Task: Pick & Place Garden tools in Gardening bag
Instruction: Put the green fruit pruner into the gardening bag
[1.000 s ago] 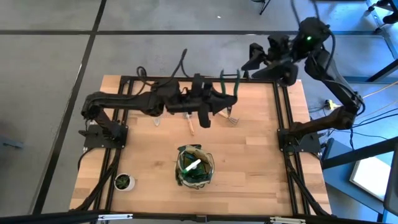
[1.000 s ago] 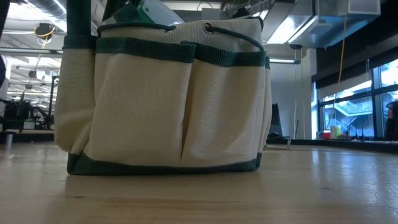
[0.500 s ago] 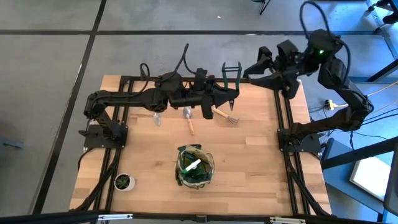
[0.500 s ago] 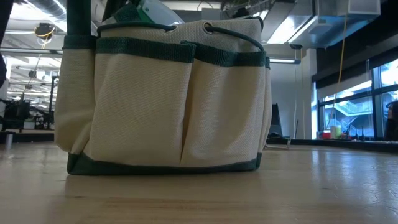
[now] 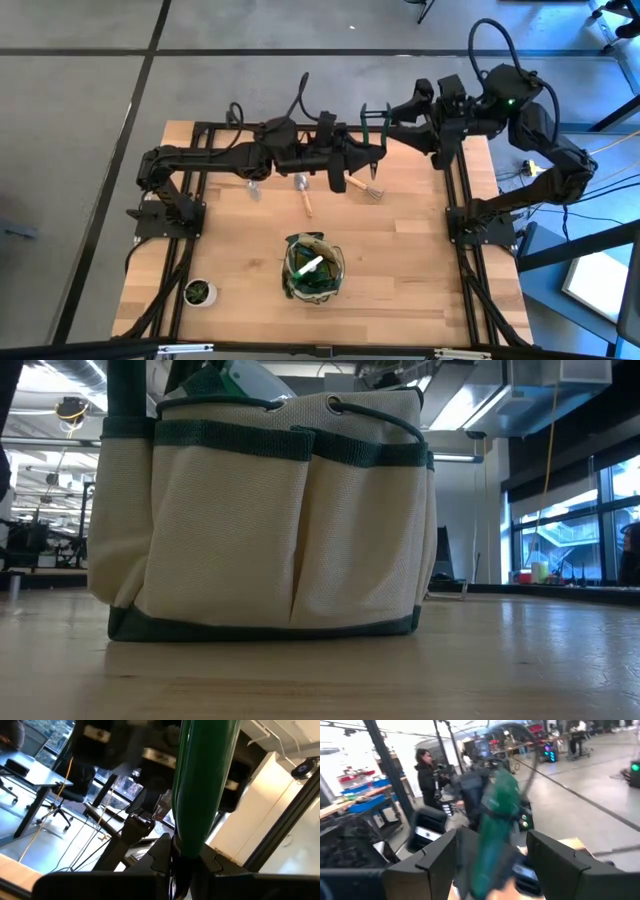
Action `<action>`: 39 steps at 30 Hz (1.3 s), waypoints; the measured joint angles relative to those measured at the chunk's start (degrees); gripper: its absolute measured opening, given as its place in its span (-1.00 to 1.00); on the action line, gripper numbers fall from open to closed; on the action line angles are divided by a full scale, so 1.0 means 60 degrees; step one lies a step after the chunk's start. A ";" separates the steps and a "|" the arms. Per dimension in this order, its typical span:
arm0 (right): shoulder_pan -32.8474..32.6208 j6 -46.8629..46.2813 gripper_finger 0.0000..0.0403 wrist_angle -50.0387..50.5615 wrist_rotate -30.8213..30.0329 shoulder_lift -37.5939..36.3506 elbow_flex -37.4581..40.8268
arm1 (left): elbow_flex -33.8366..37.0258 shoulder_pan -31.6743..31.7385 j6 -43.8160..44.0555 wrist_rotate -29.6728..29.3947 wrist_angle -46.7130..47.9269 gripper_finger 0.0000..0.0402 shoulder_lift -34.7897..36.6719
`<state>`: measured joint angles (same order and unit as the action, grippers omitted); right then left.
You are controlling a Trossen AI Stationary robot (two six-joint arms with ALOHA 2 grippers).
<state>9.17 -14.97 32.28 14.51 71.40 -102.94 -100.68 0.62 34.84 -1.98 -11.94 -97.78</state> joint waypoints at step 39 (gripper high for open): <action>-0.0431 -0.1379 -0.67 -0.0983 -0.0138 0.1081 0.0000 | -0.0006 0.0036 0.0053 0.0042 0.0884 -0.85 0.0007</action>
<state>6.59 -23.24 26.38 13.68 77.89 -102.94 -100.72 0.84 35.16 -1.73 -6.64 -97.73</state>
